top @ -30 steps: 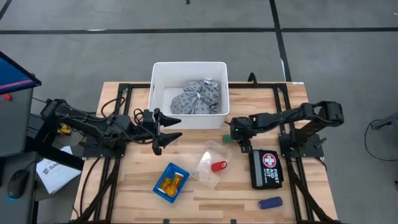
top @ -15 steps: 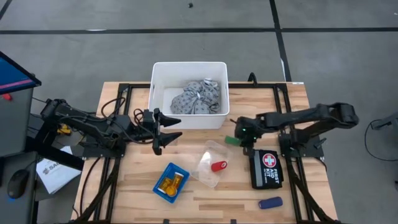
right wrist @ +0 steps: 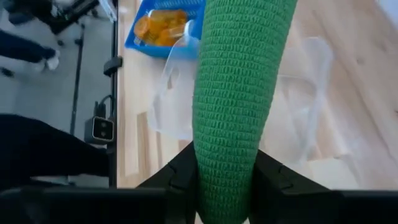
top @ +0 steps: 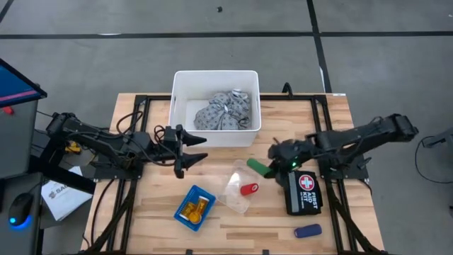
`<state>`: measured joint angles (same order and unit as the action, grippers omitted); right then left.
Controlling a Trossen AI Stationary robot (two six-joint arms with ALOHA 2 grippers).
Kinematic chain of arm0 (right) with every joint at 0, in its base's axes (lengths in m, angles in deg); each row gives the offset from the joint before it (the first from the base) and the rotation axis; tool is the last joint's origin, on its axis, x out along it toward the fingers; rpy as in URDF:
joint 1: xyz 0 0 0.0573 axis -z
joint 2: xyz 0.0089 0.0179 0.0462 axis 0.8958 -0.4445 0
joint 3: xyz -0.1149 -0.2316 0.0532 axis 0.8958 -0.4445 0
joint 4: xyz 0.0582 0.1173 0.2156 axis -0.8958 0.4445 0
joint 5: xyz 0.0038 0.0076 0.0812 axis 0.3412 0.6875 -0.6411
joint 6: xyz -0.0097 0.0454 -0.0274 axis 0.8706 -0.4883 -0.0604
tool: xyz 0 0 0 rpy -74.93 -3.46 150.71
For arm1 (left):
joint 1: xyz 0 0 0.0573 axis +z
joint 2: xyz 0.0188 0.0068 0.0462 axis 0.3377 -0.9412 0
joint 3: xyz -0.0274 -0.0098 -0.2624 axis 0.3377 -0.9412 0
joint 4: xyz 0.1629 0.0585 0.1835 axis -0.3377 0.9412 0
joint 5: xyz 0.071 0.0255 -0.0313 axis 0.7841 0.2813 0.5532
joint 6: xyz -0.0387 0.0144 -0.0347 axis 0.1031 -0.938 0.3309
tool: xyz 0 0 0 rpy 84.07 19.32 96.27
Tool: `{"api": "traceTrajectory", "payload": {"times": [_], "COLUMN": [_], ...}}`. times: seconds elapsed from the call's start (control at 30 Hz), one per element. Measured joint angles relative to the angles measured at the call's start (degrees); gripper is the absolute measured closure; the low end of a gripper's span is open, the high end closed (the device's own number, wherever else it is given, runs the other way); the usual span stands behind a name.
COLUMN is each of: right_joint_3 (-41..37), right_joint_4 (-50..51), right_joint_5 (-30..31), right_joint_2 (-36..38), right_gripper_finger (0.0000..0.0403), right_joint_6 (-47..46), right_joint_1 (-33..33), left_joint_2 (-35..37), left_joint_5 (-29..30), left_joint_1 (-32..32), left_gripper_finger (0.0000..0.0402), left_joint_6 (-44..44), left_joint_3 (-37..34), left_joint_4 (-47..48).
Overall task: Pick & Place Medicine items
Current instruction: Put the green bandage into the transparent bin, then put the blue bandage into the transparent bin
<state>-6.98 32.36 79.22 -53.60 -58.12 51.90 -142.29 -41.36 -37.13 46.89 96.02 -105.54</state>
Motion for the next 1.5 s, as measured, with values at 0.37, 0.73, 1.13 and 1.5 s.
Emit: {"api": "traceTrajectory", "payload": {"times": [0.37,0.73,1.13,1.5], "right_joint_3": [10.00,18.47,22.28,22.28], "right_joint_4": [6.12,18.88,21.26,28.31], "right_joint_5": [1.64,1.40,3.74,5.20], "right_joint_2": [-18.97,-25.72,-23.55,-18.56], "right_gripper_finger": [0.0314,0.0242,0.0155,0.0171], "right_joint_6": [9.66,18.09,11.04,-10.51], "right_joint_1": [0.33,0.87,1.08,-17.38], "left_joint_2": [0.00,0.02,-0.04,0.17], "left_joint_5": [-3.37,-4.14,-2.64,-2.59], "left_joint_1": [-0.02,-2.65,-4.13,-6.85], "left_gripper_finger": [0.0124,0.0124,0.0124,0.0124], "left_joint_6": [0.02,0.00,-0.50,-2.16], "left_joint_3": [0.00,-0.02,-0.02,-0.04], "left_joint_4": [0.70,0.93,1.07,2.36]}}
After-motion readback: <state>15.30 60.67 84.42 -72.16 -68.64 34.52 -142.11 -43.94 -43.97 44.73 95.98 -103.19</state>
